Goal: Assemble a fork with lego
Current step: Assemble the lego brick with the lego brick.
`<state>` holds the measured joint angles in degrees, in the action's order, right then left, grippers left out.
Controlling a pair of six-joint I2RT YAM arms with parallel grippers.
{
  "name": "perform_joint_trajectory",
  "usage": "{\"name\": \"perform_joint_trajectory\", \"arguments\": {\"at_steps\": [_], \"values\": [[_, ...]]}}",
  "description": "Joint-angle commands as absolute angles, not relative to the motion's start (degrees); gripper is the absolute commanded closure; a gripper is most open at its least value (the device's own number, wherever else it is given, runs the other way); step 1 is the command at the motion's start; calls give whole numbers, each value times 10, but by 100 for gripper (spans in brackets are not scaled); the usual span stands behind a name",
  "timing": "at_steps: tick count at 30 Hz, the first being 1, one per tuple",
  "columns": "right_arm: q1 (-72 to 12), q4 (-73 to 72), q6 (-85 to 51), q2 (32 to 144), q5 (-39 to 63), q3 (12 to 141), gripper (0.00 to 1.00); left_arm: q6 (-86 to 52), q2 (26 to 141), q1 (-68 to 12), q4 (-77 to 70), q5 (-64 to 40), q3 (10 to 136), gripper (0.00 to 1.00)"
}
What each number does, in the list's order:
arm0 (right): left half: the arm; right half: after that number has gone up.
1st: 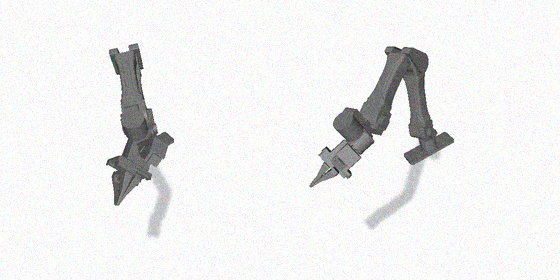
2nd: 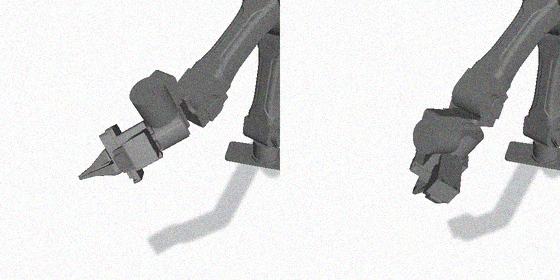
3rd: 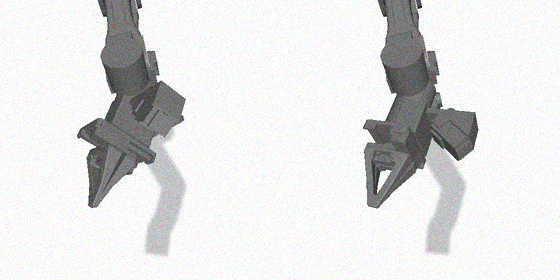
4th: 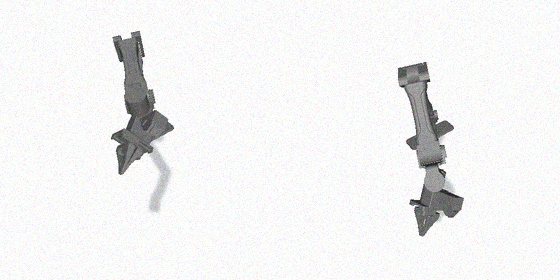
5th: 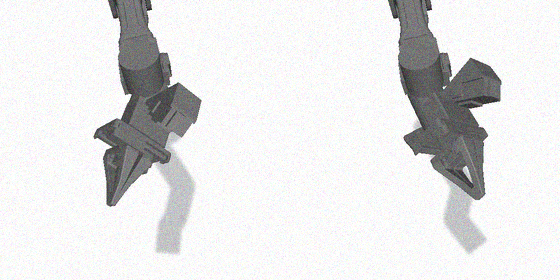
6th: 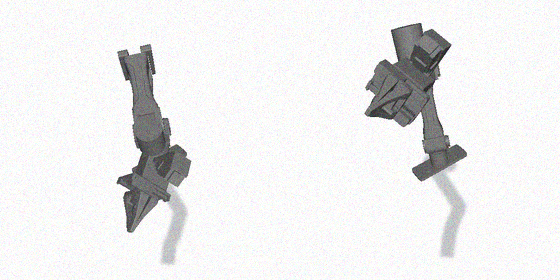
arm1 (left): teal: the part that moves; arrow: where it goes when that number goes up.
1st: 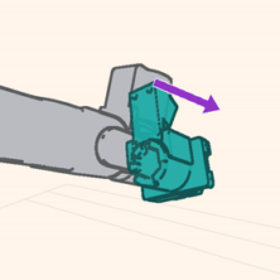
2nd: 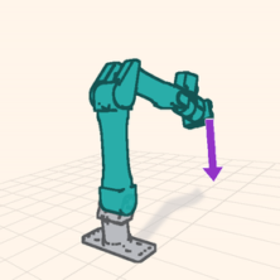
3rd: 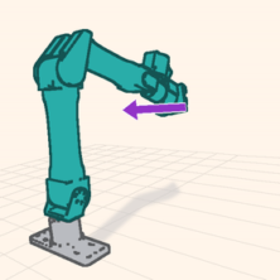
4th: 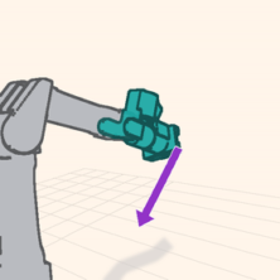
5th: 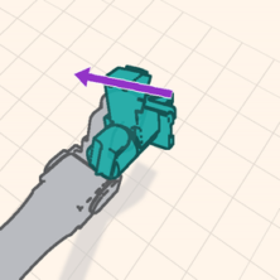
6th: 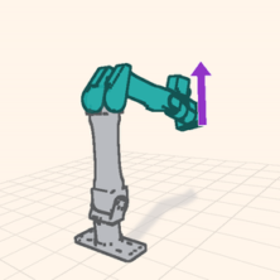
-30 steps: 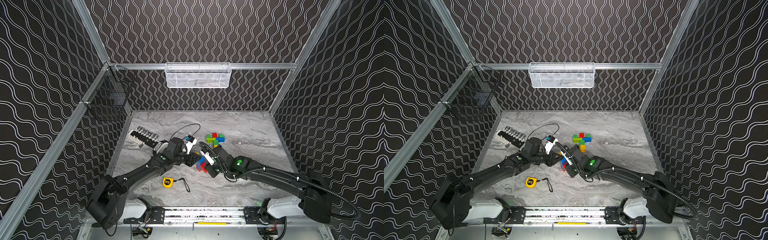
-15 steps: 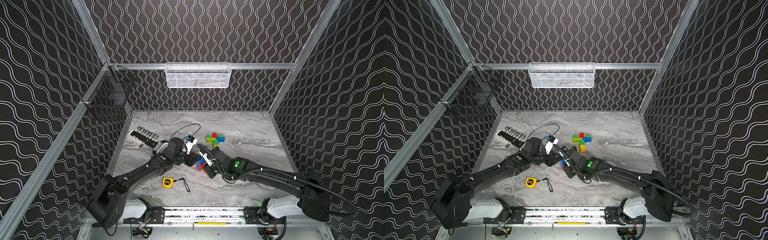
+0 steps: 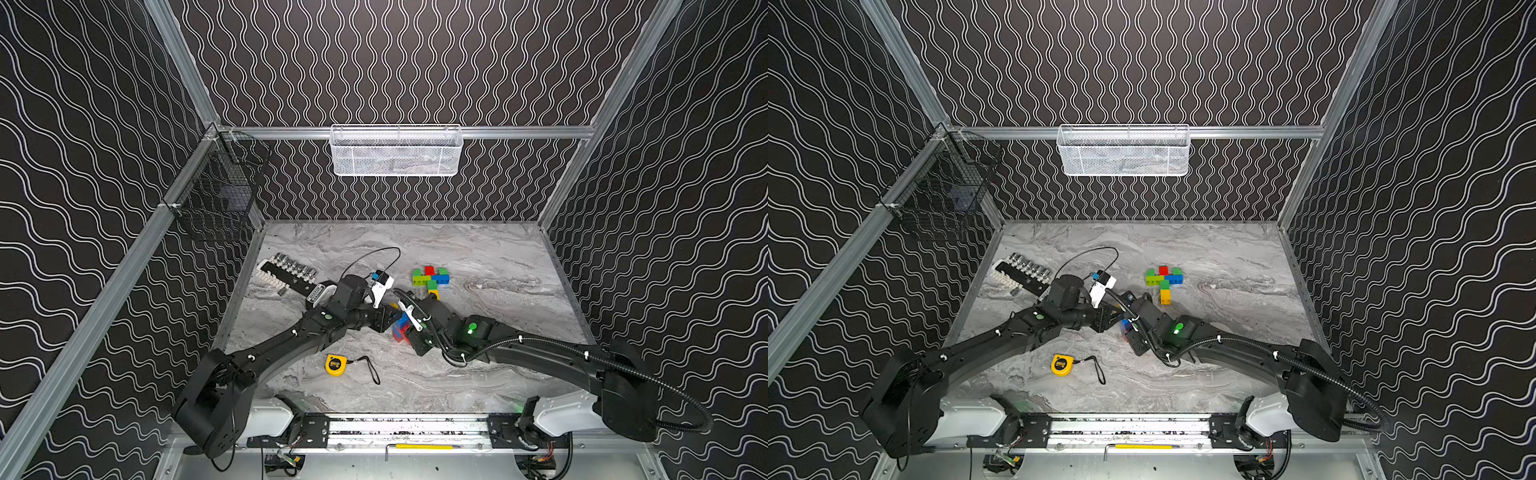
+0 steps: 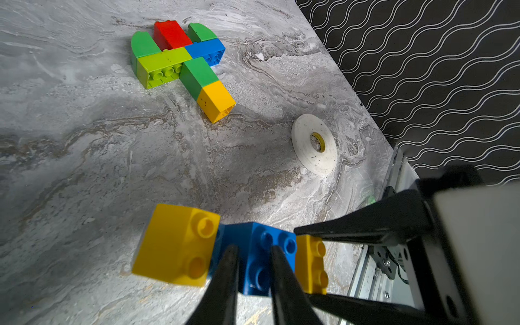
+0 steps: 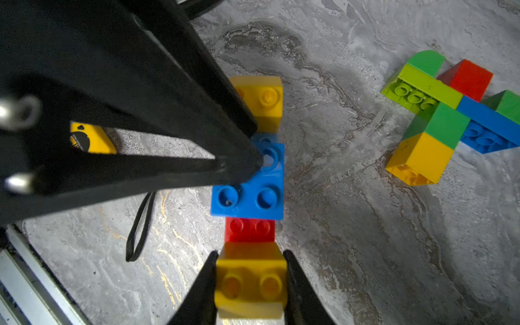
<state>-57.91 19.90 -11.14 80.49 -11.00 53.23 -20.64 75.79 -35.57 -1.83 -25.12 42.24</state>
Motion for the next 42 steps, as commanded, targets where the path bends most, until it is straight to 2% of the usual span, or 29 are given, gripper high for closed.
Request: {"name": "perform_joint_trajectory", "arguments": {"at_steps": [1, 23, 42], "values": [[-579, 222, -117, 810, -115, 528, 100, -196, 759, -355, -6, -248, 425, 76], [-580, 206, -129, 803, -111, 512, 100, -196, 760, -355, 0, -237, 424, 77], [-586, 185, -144, 808, -146, 501, 100, -196, 761, -355, 2, -236, 426, 78]]}}
